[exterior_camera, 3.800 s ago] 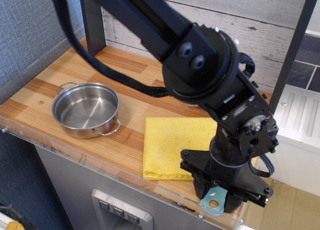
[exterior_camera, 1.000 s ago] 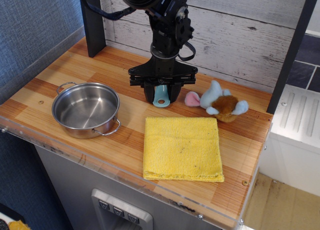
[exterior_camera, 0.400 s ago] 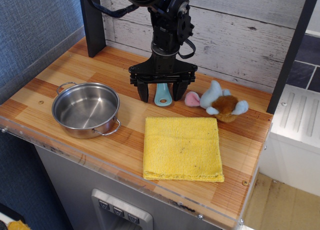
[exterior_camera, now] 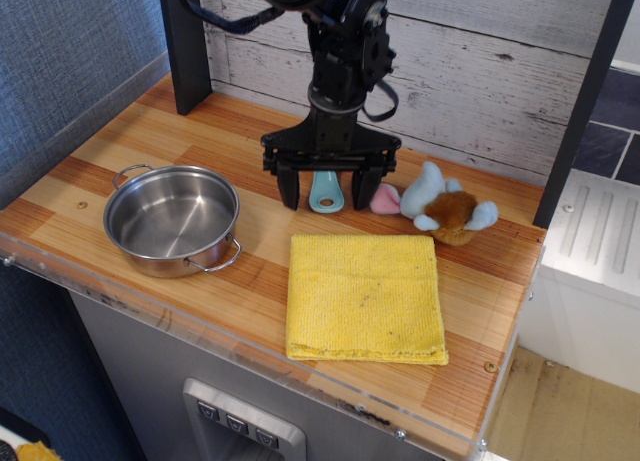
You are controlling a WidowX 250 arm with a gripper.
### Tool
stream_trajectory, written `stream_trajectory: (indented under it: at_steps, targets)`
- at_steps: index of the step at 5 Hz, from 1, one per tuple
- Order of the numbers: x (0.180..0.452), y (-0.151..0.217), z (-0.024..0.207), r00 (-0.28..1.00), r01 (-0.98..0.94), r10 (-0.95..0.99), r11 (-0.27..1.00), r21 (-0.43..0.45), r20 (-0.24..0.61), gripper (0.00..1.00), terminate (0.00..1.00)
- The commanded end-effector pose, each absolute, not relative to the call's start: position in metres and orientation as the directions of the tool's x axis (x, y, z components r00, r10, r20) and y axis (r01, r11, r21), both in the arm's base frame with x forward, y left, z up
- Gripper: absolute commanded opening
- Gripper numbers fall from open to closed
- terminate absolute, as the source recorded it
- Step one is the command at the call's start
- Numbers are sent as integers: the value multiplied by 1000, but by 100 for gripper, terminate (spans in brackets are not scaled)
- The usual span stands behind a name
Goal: Place the brush behind the cloth.
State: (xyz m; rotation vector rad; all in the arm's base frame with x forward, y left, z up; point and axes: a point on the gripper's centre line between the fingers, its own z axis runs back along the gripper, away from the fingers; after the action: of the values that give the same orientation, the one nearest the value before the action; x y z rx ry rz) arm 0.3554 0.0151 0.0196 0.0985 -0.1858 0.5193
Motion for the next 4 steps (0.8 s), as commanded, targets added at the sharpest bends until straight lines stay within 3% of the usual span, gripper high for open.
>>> stream_trajectory:
  at_steps: [1, 3, 4]
  targets:
    - [356, 12, 94, 818, -483, 460, 875, -21, 345, 100, 0]
    - [338, 6, 156, 792, -449, 416, 893, -34, 447, 100, 0]
    - [338, 6, 156, 792, -449, 416, 893, -34, 447, 100, 0]
